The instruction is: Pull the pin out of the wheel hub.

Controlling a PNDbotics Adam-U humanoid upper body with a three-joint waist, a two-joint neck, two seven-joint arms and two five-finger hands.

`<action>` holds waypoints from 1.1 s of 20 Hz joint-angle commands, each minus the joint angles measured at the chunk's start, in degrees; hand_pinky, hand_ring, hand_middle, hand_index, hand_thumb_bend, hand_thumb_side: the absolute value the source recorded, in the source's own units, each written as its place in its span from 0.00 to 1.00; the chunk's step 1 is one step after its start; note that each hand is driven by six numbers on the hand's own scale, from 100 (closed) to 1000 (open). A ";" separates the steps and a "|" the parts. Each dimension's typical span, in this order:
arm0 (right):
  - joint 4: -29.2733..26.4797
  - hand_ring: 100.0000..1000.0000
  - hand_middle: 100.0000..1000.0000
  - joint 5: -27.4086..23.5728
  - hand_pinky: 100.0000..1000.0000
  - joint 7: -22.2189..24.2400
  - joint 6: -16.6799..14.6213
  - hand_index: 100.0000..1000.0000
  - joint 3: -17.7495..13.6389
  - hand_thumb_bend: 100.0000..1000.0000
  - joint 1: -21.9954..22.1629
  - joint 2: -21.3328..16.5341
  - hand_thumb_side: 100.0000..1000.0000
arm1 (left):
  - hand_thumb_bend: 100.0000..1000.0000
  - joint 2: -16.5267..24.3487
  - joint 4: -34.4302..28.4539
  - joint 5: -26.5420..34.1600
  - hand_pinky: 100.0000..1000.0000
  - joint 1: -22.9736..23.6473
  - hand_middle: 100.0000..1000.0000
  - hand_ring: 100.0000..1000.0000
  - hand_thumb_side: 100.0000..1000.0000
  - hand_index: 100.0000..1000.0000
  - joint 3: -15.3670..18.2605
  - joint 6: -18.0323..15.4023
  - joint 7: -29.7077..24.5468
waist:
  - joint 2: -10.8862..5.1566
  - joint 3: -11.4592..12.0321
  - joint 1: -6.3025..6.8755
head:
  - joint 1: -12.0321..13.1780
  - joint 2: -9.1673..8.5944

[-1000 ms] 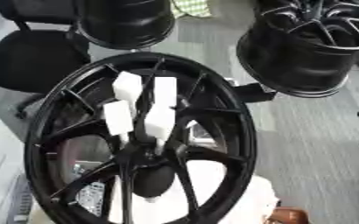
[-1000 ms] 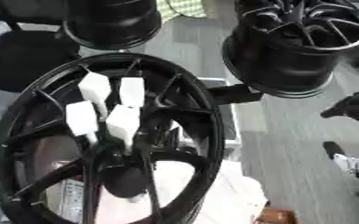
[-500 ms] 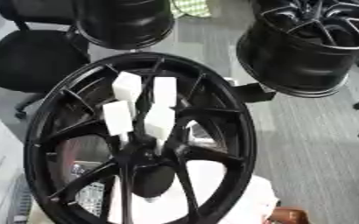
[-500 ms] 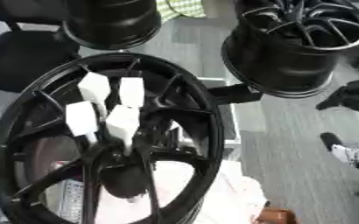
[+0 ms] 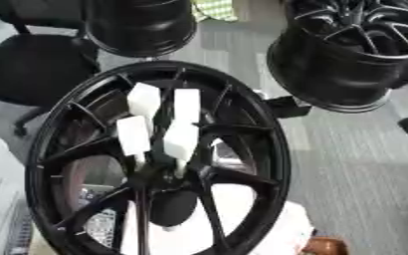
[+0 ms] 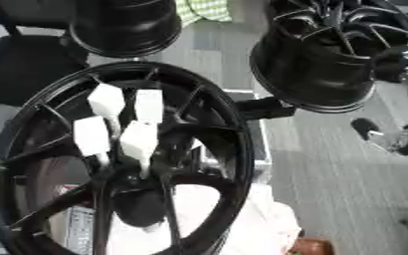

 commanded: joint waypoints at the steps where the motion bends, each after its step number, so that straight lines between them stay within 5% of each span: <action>1: -0.66 0.81 0.68 -2.47 0.91 2.87 -0.42 0.78 0.76 0.14 -3.80 -2.81 0.28 | 0.00 2.09 -1.11 0.40 0.82 -0.98 0.78 0.76 0.70 0.85 -0.19 0.20 -0.50 | -0.73 0.37 0.00 | -0.83 -0.76; 12: -0.66 0.82 0.70 -6.68 0.91 15.03 0.41 0.79 9.54 0.20 -23.40 3.95 0.27 | 0.00 2.70 -1.11 1.03 0.82 -2.23 0.78 0.77 0.70 0.85 -1.31 0.88 -1.73 | -0.77 2.58 -0.63 | -3.66 -1.46; 22: -0.66 0.82 0.70 -10.24 0.90 22.14 -2.86 0.78 17.62 0.21 -35.99 12.38 0.25 | 0.00 2.57 -1.11 1.07 0.82 -2.55 0.78 0.77 0.72 0.85 -1.53 1.48 -1.86 | -0.66 3.52 -1.24 | -5.44 -3.39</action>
